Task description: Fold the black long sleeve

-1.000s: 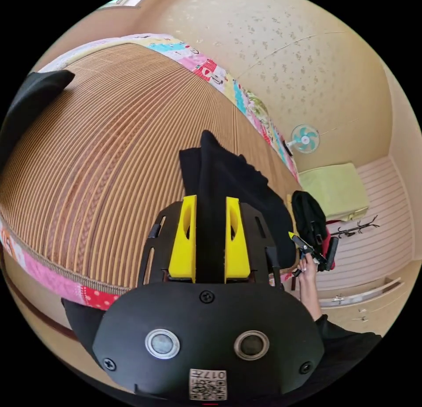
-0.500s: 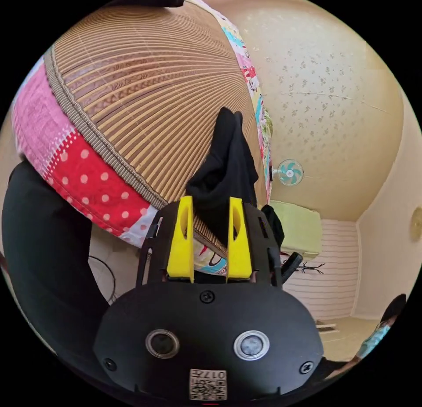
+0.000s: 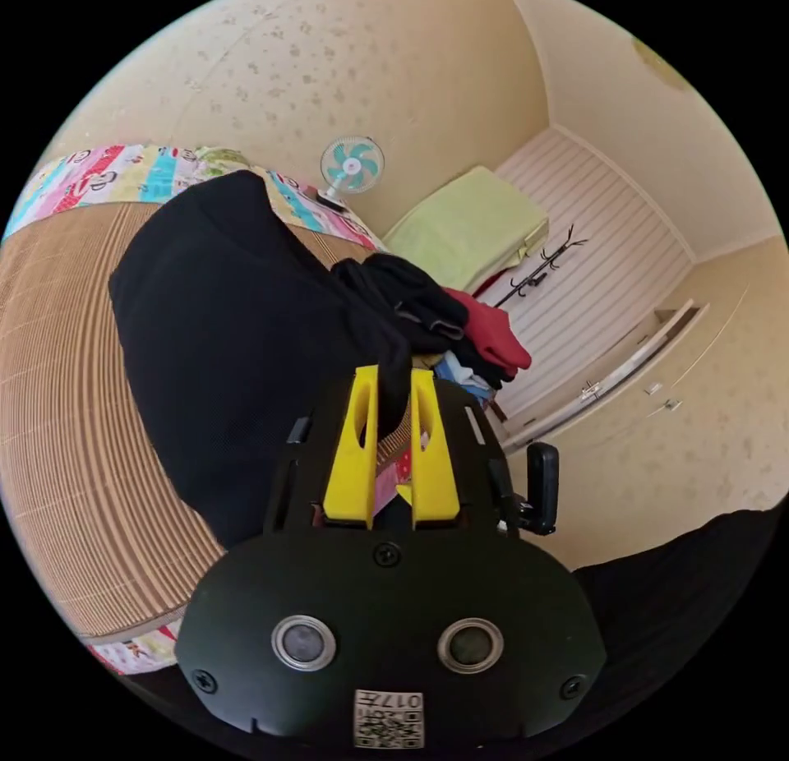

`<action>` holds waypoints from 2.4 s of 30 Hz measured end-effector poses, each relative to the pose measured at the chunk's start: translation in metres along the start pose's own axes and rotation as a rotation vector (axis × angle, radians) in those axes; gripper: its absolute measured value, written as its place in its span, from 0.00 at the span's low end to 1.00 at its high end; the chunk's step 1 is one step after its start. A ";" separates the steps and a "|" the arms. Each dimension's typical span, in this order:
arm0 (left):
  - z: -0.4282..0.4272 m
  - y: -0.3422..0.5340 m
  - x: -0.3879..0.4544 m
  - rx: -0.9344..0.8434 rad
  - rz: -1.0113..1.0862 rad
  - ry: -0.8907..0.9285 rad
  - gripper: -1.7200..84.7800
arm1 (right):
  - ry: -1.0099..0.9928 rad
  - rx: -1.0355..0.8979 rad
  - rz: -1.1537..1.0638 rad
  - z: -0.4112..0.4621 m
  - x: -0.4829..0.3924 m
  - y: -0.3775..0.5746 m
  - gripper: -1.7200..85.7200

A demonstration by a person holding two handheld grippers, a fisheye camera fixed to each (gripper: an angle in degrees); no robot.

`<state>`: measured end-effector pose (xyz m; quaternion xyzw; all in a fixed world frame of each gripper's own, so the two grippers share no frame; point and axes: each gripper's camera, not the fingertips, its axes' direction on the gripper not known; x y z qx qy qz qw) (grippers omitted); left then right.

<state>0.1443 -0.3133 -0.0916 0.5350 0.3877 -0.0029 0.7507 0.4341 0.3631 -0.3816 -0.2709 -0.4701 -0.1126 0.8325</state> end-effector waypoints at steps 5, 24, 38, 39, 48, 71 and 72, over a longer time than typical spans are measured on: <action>0.014 0.046 0.010 -0.059 0.032 0.182 0.09 | -0.016 0.041 0.123 -0.046 0.057 -0.010 0.03; -0.068 0.139 -0.089 -0.039 -0.597 0.365 0.10 | -0.870 0.018 0.653 -0.068 0.211 -0.099 0.31; -0.436 0.253 0.016 0.594 -0.209 0.046 0.17 | -1.466 -0.270 0.339 0.009 -0.017 -0.226 0.20; -0.460 0.274 0.020 0.648 -0.225 -0.053 0.17 | -1.486 -0.278 0.314 0.016 -0.036 -0.231 0.19; -0.520 0.405 0.004 0.887 -0.452 -0.265 0.17 | -1.458 -0.189 0.209 0.169 -0.248 -0.181 0.15; -0.206 0.270 0.025 0.577 0.114 -0.643 0.04 | 0.649 0.285 -0.426 -0.119 0.095 0.072 0.05; -0.187 0.261 0.036 0.581 0.168 -0.618 0.03 | 0.690 0.362 -0.400 -0.133 0.101 0.082 0.05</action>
